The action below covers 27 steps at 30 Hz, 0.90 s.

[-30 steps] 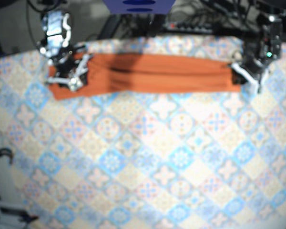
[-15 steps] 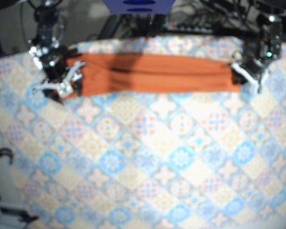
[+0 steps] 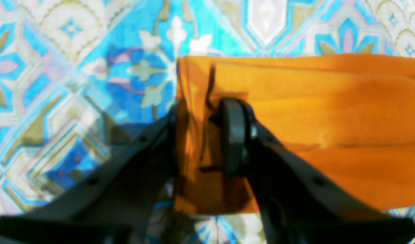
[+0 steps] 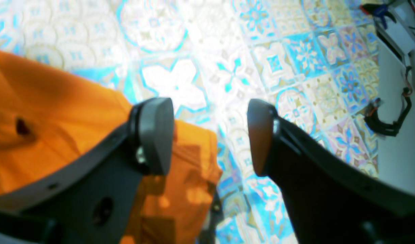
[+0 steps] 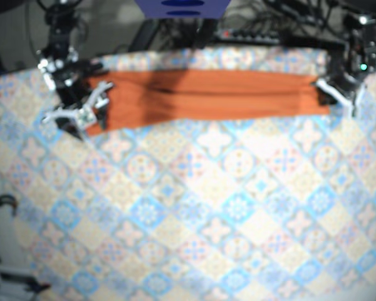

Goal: Fold the T-shirt properly
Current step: 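Open the left gripper and release its end of the orange strip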

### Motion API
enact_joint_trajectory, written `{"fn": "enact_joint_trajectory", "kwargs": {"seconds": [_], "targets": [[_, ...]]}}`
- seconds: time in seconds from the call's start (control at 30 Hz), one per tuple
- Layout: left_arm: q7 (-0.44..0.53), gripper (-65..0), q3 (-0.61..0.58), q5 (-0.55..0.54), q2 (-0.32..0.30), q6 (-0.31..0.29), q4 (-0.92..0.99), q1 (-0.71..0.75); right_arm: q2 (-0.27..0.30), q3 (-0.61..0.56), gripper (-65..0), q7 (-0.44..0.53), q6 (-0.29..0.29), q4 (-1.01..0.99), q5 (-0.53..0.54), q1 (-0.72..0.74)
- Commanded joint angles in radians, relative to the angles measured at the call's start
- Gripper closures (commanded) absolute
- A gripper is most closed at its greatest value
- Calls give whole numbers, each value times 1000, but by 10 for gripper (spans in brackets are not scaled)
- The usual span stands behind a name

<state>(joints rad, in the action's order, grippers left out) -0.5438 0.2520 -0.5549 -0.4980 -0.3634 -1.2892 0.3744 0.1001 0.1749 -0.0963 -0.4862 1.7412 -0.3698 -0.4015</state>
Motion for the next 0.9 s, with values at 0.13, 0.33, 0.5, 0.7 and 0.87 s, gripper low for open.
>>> {"fn": "enact_joint_trajectory", "kwargs": {"seconds": [0.13,0.33,0.5,0.7,0.87], "targets": [[-15,-309,5,8,-17,11,-5,4,5,4,-341,25,5,16,10,3],[-15,-533,0,8,-17,10,-5,2,5,4,-341,23,5,13,10,3],[-17,-576,22,-50,-21,8,-5,2,5,4,-341,23,5,18,10,3],[-69,-576,27,-219,-69,8,-5,27,5,4,-339,25,5,19,10,3],[-95,-576,27,-365,-110,8,1,70,5,4,-339,25,5,19,7,3]]}}
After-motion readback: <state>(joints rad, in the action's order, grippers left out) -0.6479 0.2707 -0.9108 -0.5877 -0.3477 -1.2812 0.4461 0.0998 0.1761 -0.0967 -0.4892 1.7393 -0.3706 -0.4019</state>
